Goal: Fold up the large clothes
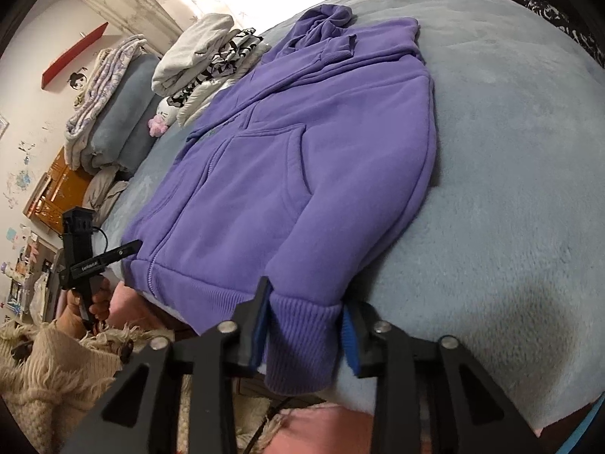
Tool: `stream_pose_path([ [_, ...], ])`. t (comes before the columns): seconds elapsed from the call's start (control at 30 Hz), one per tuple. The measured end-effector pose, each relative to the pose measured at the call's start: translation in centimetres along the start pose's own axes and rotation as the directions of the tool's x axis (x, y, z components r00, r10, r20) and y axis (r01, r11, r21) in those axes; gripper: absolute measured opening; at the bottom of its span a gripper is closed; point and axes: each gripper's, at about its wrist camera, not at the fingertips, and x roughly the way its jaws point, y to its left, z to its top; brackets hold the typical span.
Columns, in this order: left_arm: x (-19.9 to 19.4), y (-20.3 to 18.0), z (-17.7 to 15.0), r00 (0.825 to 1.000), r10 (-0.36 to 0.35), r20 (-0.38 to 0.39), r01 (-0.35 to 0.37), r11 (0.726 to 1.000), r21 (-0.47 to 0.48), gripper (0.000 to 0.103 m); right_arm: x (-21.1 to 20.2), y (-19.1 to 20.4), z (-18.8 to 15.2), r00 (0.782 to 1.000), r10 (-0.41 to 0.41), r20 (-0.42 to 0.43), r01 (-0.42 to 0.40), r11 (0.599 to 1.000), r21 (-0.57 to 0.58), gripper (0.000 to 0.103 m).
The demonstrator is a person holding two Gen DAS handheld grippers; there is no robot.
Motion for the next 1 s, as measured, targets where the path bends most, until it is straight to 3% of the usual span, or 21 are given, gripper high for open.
stream_pose_path([
  [0.03,0.0,-0.1,0.2,1.000,0.001,0.002,-0.001,1.000,-0.010,0.030,0.0,0.4,0.2,1.000,-0.016,0.002,0.016,1.000,-0.013,0.025],
  [0.13,-0.3,-0.6,0.6,1.000,-0.008,0.015,0.009,0.999,-0.043,0.016,-0.1,1.8,0.6,0.997,-0.069,0.027,0.071,0.995,-0.069,0.020],
  [0.2,-1.0,-1.2,0.8,1.000,0.014,0.024,-0.013,0.999,-0.046,0.015,-0.7,3.4,1.0,0.992,-0.109,0.058,0.116,0.985,-0.127,0.018],
  [0.47,-5.9,-3.5,0.9,0.998,0.018,0.068,-0.018,1.000,0.008,0.013,-5.6,7.2,1.5,0.986,-0.117,0.117,0.143,0.958,-0.250,0.016],
  [0.63,-8.4,-4.3,-0.6,1.000,0.017,0.009,-0.018,0.998,0.063,0.013,-7.8,8.1,0.0,0.990,-0.114,0.079,0.132,0.946,-0.297,0.016],
  [0.73,-9.9,-4.0,-1.0,0.999,0.019,-0.034,-0.017,0.998,0.065,0.013,-7.8,8.6,-1.7,0.992,-0.126,-0.005,0.117,0.935,-0.334,0.016],
  [0.83,-10.3,-3.0,-0.4,0.998,-0.009,-0.069,0.010,1.000,0.004,0.014,-7.7,8.0,-2.0,0.993,-0.107,-0.048,0.089,0.953,-0.290,0.016],
  [1.0,-9.6,-1.5,3.4,0.994,-0.049,-0.093,0.043,0.997,-0.066,0.015,-7.7,6.1,0.8,1.000,-0.004,-0.013,0.002,0.990,-0.138,0.017],
])
